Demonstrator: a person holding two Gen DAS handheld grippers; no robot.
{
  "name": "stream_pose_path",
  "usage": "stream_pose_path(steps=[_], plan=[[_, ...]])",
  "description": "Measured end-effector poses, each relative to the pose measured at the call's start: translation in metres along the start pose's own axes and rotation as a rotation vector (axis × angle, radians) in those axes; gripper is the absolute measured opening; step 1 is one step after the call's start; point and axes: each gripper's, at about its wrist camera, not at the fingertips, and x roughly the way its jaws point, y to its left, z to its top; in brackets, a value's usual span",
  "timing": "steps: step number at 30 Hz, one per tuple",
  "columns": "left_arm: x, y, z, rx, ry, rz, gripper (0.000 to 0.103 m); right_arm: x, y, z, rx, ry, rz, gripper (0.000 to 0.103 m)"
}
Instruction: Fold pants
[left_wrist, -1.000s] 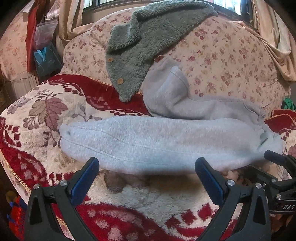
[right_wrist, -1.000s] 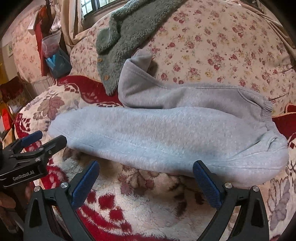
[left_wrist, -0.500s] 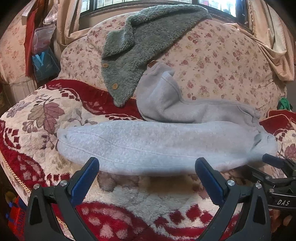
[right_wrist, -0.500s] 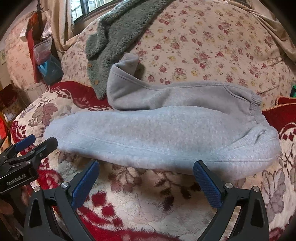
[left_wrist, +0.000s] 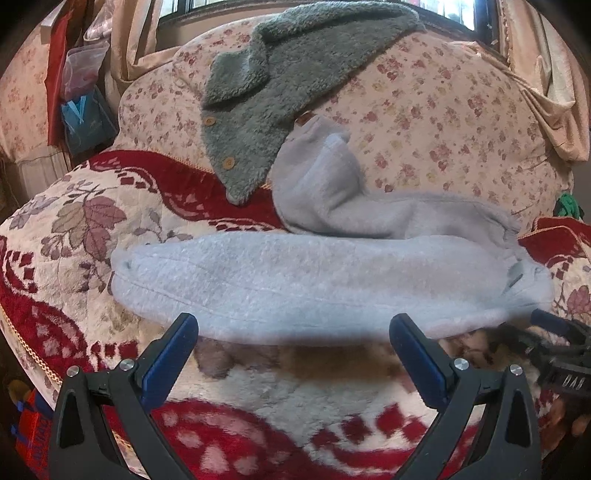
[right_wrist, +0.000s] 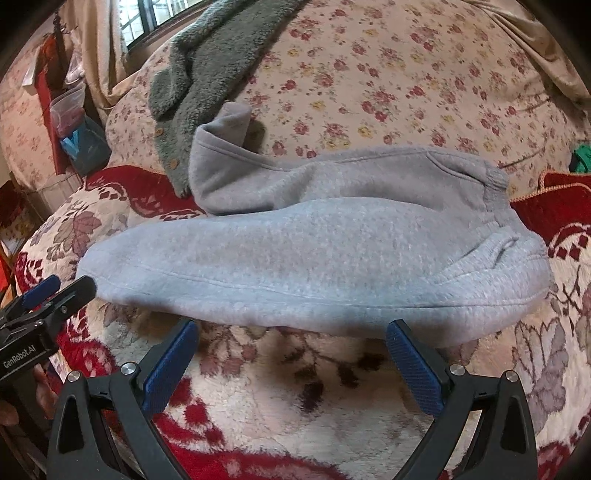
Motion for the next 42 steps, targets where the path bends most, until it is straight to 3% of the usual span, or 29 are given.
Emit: stream_pose_path(steps=[4,14,19,26,35,36,37,38,39,41,42], plan=[[0.011,0.029,-0.002,-0.026,0.047,0.023,0.103,0.005,-0.022,0.0,0.041,0.014,-0.025,0.103],[0.045,0.11,-0.012,-0.241,0.133,0.062,0.103,0.013,-0.103,-0.006,0.182,0.06,-0.088,0.103],[0.062,0.137,-0.017,-0.339,0.161,0.042,0.103,0.015,-0.143,-0.006,0.281,0.065,-0.063,0.103],[0.078,0.148,-0.016,-0.401,0.146,0.01,0.103,0.012,-0.175,-0.005,0.37,0.03,-0.061,0.103],[0.107,0.147,-0.001,-0.383,0.151,0.014,0.103,0.042,-0.211,0.0,0.551,0.058,0.004,0.103],[0.109,0.147,0.001,-0.379,0.149,0.015,0.103,0.043,-0.21,0.001,0.542,0.046,-0.001,0.101],[0.112,0.146,0.003,-0.372,0.149,0.016,0.103,0.044,-0.207,0.004,0.517,0.037,-0.008,0.086],[0.114,0.146,0.004,-0.368,0.151,0.014,0.103,0.046,-0.202,0.008,0.476,0.045,0.005,0.061],[0.118,0.145,0.006,-0.368,0.159,0.004,0.101,0.048,-0.201,0.009,0.463,0.05,0.013,0.057],[0.122,0.142,0.008,-0.368,0.171,-0.037,0.08,0.045,-0.196,0.011,0.426,0.05,0.015,0.044],[0.123,0.14,0.009,-0.354,0.187,-0.059,0.064,0.041,-0.196,0.01,0.419,0.046,0.021,0.042]])
